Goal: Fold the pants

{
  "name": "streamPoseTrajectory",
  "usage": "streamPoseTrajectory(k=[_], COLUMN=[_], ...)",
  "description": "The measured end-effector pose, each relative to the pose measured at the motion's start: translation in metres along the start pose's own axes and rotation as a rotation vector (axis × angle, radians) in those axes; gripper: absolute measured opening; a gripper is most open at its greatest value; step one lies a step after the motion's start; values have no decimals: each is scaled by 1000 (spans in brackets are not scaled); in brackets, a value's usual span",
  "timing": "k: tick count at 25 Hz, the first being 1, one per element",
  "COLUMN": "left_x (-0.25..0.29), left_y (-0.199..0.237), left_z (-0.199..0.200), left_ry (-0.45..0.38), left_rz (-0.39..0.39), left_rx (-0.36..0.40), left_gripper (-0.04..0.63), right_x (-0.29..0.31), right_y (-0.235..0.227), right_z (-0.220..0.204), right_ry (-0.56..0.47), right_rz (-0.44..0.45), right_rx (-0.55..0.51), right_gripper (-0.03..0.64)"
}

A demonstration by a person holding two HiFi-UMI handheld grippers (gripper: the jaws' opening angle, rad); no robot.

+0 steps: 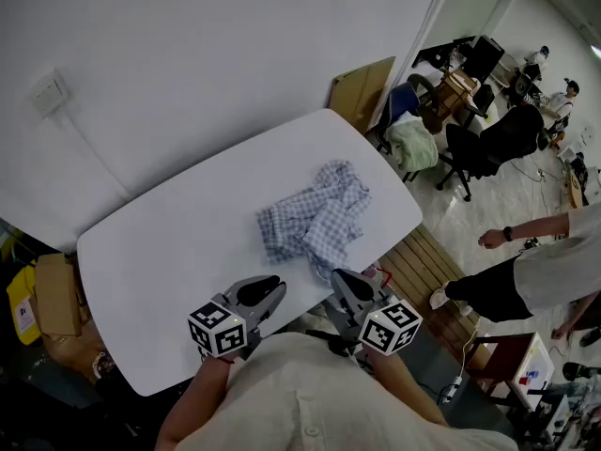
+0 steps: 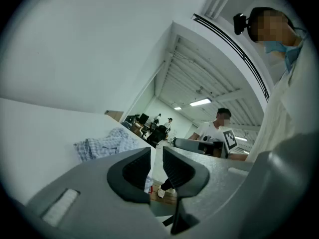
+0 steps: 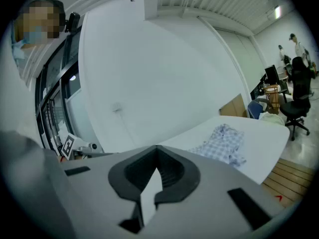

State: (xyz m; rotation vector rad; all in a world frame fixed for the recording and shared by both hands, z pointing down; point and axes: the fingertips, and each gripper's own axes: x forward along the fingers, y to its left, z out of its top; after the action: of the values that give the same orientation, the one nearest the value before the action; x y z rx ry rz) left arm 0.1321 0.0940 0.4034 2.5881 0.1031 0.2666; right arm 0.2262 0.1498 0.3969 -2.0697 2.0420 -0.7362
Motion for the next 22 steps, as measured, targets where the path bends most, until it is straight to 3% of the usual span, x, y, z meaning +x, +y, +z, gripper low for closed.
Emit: streamPoseTrajectory(k=[14, 18, 22], left_x=[3, 4, 8], left_y=[2, 5, 12], left_z=[-1, -4, -8], left_ry=[7, 20, 43], left_rz=[7, 13, 39], left_rx=[-1, -3, -2], left_gripper=[80, 80, 81], right_x=[1, 5, 14], right_y=[-2, 2, 2], right_z=[1, 4, -1], right_ry=[5, -2, 82], right_rz=[8, 76, 146], right_rx=[7, 50, 20], right_gripper=[15, 15, 17])
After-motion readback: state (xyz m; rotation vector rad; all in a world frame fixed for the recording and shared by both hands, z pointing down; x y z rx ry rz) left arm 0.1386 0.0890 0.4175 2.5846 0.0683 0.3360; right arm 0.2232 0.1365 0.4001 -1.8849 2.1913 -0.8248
